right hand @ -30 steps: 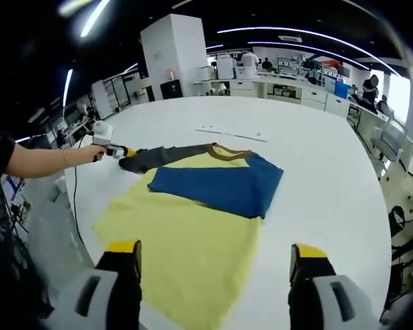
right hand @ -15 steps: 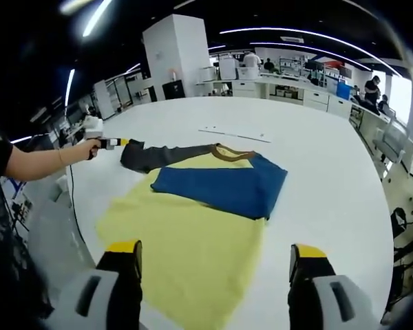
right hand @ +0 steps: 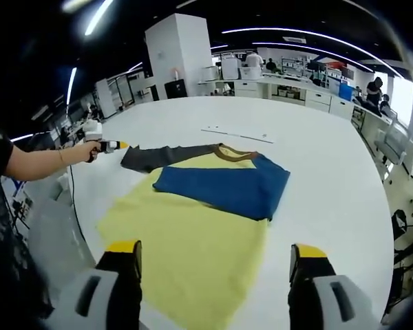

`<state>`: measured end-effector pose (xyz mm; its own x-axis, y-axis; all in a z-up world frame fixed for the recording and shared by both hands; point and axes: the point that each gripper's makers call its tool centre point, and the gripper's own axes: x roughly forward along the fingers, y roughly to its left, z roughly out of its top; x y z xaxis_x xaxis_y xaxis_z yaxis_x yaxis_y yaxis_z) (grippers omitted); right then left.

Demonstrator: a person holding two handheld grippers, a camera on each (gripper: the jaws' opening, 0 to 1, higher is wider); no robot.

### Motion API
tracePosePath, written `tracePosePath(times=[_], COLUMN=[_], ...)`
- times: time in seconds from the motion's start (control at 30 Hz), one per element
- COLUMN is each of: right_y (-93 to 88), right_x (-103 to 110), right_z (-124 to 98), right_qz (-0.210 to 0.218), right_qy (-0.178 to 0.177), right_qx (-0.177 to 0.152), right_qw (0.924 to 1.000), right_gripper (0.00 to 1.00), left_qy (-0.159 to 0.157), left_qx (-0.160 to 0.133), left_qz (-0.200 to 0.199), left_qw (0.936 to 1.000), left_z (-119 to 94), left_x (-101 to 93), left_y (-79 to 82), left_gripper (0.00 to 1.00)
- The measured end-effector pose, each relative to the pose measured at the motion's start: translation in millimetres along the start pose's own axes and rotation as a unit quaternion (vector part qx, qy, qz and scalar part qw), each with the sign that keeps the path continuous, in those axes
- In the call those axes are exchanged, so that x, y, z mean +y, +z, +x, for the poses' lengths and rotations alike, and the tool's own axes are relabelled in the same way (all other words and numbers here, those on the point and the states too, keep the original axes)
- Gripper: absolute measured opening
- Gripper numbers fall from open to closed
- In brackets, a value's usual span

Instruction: Fold the garment on the visible template until the final outline fits inside the template.

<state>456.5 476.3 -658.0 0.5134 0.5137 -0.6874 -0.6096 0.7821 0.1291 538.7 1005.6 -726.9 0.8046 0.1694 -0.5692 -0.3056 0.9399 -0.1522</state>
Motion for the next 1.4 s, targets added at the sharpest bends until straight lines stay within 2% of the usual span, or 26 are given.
tracePosePath(times=[0.1,0.13,0.27,0.37,0.47,0.57,0.6,0.77,0.83,1.03,1.4], right_y=[-1.1,-1.6,-2.4,-2.5,-2.8,-1.4,0.0,2.5,2.1,-1.0,2.4], right_x=[1.0,1.4,2.0,1.5,1.1,0.1,-0.2,-1.0,-1.3,2.5,2.8], right_z=[0.0,0.1,-0.2,-1.6,-4.2,-7.3,-9.0,-11.7,-11.7,-11.0,-14.5], right_qz=[0.002,0.002,0.004,0.004,0.006,-0.003,-0.008,-0.016,-0.015,-0.014,-0.015], right_qy=[0.000,0.001,0.001,-0.002,-0.003,-0.006,-0.008,-0.010,-0.011,-0.007,-0.008], right_qx=[0.001,0.002,0.003,0.002,0.001,-0.006,-0.009,-0.012,-0.011,-0.008,-0.021], right_qw=[1.0000,1.0000,1.0000,1.0000,1.0000,1.0000,0.9999,0.9997,0.9998,0.9998,0.9996], right_gripper=[0.89,0.89,0.88,0.88,0.89,0.90,0.92,0.94,0.94,0.94,0.95], left_qy=[0.006,0.012,0.009,0.011,0.010,0.019,0.014,0.013,0.015,0.016,0.016], left_qx=[0.012,0.025,0.037,0.059,0.061,0.062,0.064,0.062,0.062,0.065,0.070], left_qz=[0.008,0.006,-0.002,-0.010,-0.013,0.011,0.020,0.013,-0.002,-0.008,0.006], left_qw=[0.9999,0.9996,0.9993,0.9981,0.9980,0.9978,0.9977,0.9979,0.9979,0.9977,0.9974], left_z=[1.8,2.2,6.4,9.0,10.1,9.9,9.5,3.7,-0.6,-9.4,-13.0], left_x=[1.8,4.2,4.8,4.0,1.1,3.3,1.5,3.4,4.9,4.8,2.7], left_y=[-5.2,-10.4,-17.2,-26.7,-30.4,-32.0,-32.5,-33.2,-36.1,-44.9,-43.0], left_gripper=[0.22,0.22,0.18,0.15,0.12,0.02,0.00,0.00,0.00,0.00,0.00])
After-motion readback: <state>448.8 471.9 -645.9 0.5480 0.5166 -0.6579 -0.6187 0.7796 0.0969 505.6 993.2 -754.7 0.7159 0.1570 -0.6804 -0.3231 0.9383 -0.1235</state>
